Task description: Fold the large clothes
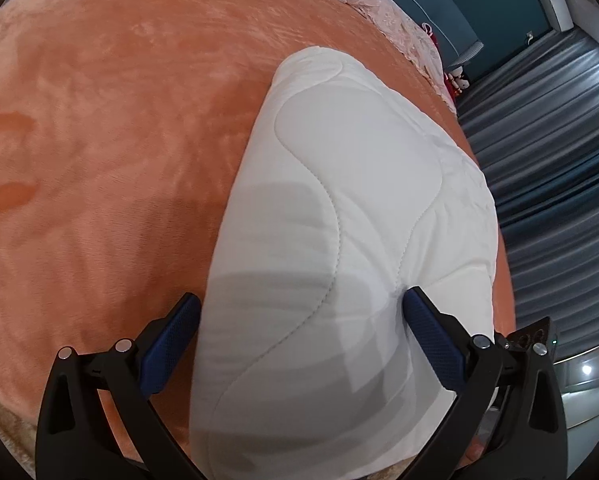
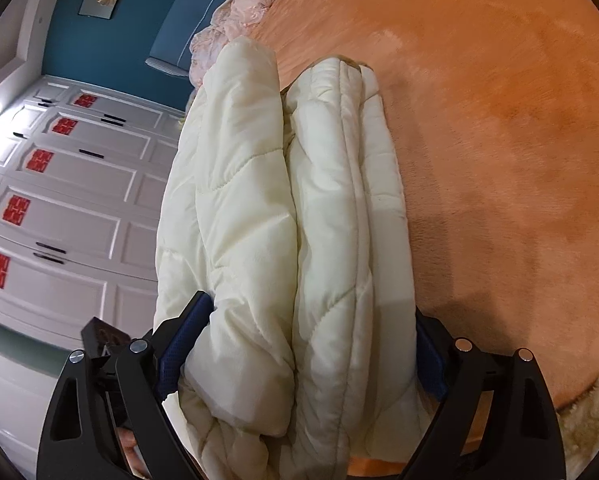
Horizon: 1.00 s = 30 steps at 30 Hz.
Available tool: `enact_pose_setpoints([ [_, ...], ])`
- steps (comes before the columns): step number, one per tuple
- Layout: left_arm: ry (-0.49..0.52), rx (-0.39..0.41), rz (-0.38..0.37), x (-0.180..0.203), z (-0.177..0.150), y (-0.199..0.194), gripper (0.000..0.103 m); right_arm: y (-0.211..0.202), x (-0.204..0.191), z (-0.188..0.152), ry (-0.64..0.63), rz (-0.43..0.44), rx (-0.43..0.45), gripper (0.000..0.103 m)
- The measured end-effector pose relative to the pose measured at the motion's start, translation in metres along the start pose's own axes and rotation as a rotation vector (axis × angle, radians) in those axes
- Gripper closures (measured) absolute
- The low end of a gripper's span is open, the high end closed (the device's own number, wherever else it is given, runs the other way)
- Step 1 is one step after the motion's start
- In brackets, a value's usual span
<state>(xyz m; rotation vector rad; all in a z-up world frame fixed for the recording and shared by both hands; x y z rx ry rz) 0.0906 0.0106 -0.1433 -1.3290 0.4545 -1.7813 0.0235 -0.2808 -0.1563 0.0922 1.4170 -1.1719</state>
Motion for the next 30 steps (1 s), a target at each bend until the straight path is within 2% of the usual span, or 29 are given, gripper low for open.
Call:
enact_pose_setpoints([
  [4,0.0,-0.001,-0.032,0.003,0.002,0.005,0.005,0.0,0.007,0.003,0.006,0.035,-0.01,0.012],
  [8,0.047,-0.004,-0.01,0.014,0.004,0.005,0.005,0.0,0.008,0.004,-0.013,0.026,-0.002,0.018],
  [10,0.08,0.0,0.019,0.02,0.003,0.003,0.005,-0.001,0.003,0.003,-0.039,0.007,0.006,0.024],
  [13,0.153,0.01,0.075,0.034,0.001,-0.005,0.011,-0.005,-0.011,0.004,-0.088,-0.037,0.025,0.041],
  [19,0.267,0.033,0.147,0.058,0.005,-0.022,0.026,-0.016,-0.032,0.005,-0.153,-0.123,0.047,0.059],
  [24,0.345,0.076,0.164,0.079,0.01,-0.045,0.033,-0.033,-0.06,0.008,-0.239,-0.185,0.086,0.064],
  [30,0.402,0.148,0.133,0.109,0.02,-0.073,0.035,-0.065,-0.093,0.014,-0.317,-0.193,0.156,0.065],
])
Point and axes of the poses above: each gripper's, at about its wrist camera, not at the fingertips, and y roughly the way its jaws point, x to its right, z to its top, the point moved 5 cm from there along y, roughly the way its jaws point, and after that the axes turned 3 degrees about x, right-handed, at the moved point
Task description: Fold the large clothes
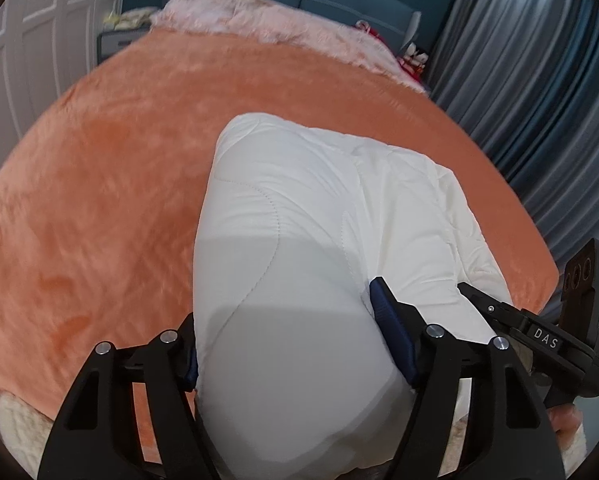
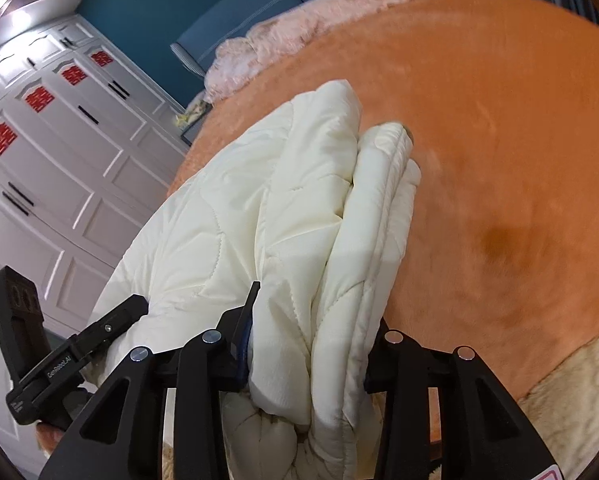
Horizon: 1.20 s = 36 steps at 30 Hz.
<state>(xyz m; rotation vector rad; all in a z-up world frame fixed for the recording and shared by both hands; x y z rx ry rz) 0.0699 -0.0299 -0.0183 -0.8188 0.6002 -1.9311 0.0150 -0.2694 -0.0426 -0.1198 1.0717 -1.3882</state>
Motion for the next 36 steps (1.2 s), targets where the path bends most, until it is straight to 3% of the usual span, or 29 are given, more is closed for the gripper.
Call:
enact_pose_setpoints([
  [12,0.087,0.211,-0.034,0.027,0.07,-0.066,0.035,-0.057,-0.059,0.066,-0.132,0.048,0.182,0.066],
  [19,0.096,0.312,-0.018,0.019,0.115,-0.085,0.037,-0.051,-0.103,0.109,-0.217,0.083,0.233,0.068],
  [27,0.086,0.387,-0.001,-0.026,0.16,-0.066,0.037,0.005,-0.14,0.149,-0.302,0.105,0.241,0.068],
  [36,0.062,0.346,0.003,-0.087,0.179,0.024,0.037,0.113,-0.133,0.169,-0.306,0.081,0.171,0.068],
])
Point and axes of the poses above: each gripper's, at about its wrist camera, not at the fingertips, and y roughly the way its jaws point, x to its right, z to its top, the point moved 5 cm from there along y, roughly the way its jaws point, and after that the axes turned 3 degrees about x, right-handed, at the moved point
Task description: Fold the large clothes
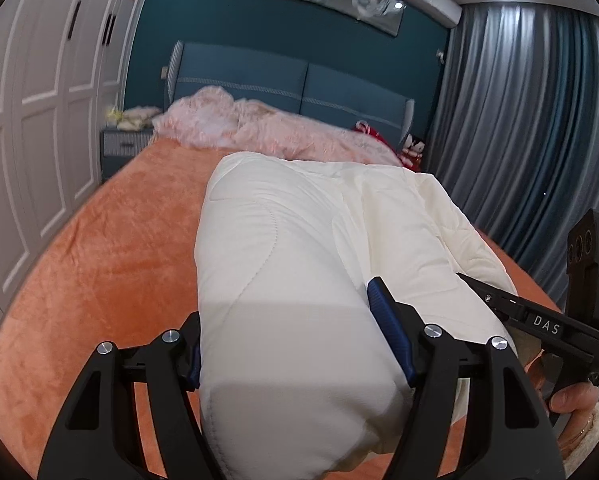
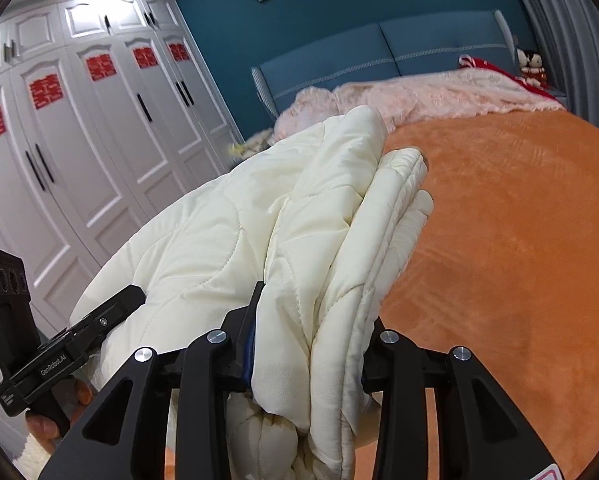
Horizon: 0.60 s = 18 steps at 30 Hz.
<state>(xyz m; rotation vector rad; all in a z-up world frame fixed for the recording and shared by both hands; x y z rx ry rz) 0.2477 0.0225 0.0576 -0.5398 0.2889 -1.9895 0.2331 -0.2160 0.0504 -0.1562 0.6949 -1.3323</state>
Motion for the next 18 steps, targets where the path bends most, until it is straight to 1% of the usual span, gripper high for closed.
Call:
enact_pose_setpoints([
  [4,-0.023,-0.058,0.014,-0.025,-0.029,0.048,0.037,0.052,0.023,-0.022,0.02,-0.018,-0.064,0.068],
  [9,-0.054,-0.126,0.038,-0.053,-0.069,0.089,0.037,0.101,0.042,-0.055,0.046,-0.034,-0.142,0.068],
  [11,-0.066,-0.142,0.044,-0.061,-0.082,0.098,0.037,0.115,0.047,-0.07,0.057,-0.035,-0.169,0.068],
  [15,-0.069,-0.134,0.042,-0.071,-0.103,0.1,0.034,0.126,0.051,-0.09,0.073,-0.021,-0.175,0.066],
  [17,-0.067,-0.137,0.047,-0.072,-0.109,0.101,0.032,0.128,0.055,-0.098,0.086,-0.02,-0.179,0.063],
  [18,-0.066,-0.14,0.052,-0.073,-0.112,0.101,0.031,0.128,0.055,-0.1,0.09,-0.022,-0.18,0.058],
])
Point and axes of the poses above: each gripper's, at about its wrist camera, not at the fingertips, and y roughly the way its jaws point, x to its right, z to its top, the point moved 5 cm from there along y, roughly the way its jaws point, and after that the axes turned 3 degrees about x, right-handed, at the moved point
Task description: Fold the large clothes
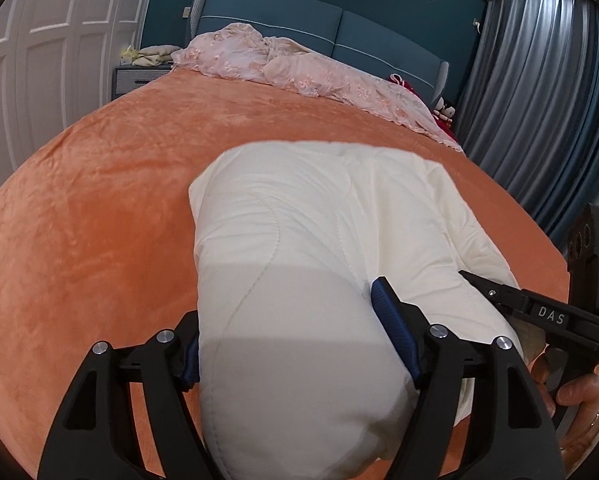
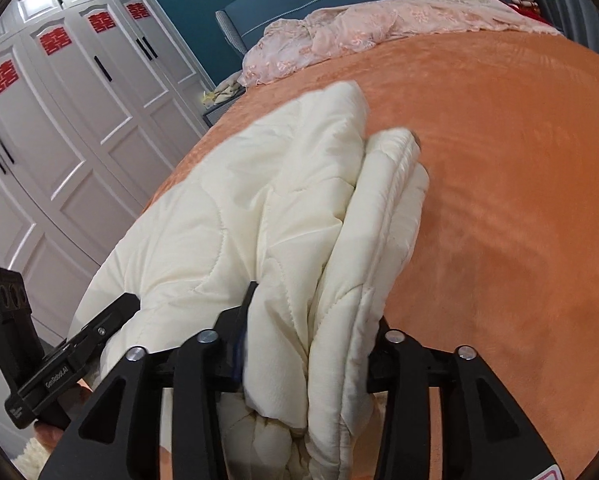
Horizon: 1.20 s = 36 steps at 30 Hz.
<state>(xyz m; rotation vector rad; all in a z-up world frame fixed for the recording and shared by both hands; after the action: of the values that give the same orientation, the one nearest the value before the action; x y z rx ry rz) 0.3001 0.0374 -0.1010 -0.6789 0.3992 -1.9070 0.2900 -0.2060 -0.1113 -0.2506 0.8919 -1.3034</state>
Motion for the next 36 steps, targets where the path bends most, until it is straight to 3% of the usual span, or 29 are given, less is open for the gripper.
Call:
enact_pose_setpoints([
  [5,-0.037,-0.079,0.035,-0.007,-0.006,-0.011,0.025,-0.02,0.001,-0.006,0.038,-0.014,-0.059,0.049],
  [9,-0.002,-0.099,0.134,-0.004,-0.004,-0.048,0.026,-0.059,-0.01,-0.011,-0.02,-0.088,-0.069,0.044],
  [14,0.093,-0.111,0.26,0.017,0.013,-0.078,0.026,-0.109,-0.043,0.0,-0.152,-0.201,0.033,0.045],
  [15,0.092,-0.116,0.272,0.02,0.018,-0.08,0.026,-0.11,-0.054,0.005,-0.184,-0.215,0.038,0.055],
  [16,0.085,-0.117,0.275,0.024,0.023,-0.08,0.026,-0.109,-0.061,0.01,-0.209,-0.222,0.039,0.075],
  [19,0.078,-0.118,0.313,0.033,0.039,-0.07,0.026,-0.089,-0.077,0.021,-0.257,-0.245,0.019,0.095],
  [23,0.056,-0.135,0.335,0.037,0.048,-0.041,0.026,-0.048,-0.072,0.031,-0.225,-0.264,-0.02,0.097],
  [29,0.026,-0.214,0.353,0.028,0.034,0.009,0.026,0.007,-0.045,0.027,-0.163,-0.299,-0.101,0.097],
  [36,0.076,-0.196,0.398,0.028,0.021,0.029,0.021,0.035,-0.027,0.01,-0.122,-0.28,-0.128,0.097],
])
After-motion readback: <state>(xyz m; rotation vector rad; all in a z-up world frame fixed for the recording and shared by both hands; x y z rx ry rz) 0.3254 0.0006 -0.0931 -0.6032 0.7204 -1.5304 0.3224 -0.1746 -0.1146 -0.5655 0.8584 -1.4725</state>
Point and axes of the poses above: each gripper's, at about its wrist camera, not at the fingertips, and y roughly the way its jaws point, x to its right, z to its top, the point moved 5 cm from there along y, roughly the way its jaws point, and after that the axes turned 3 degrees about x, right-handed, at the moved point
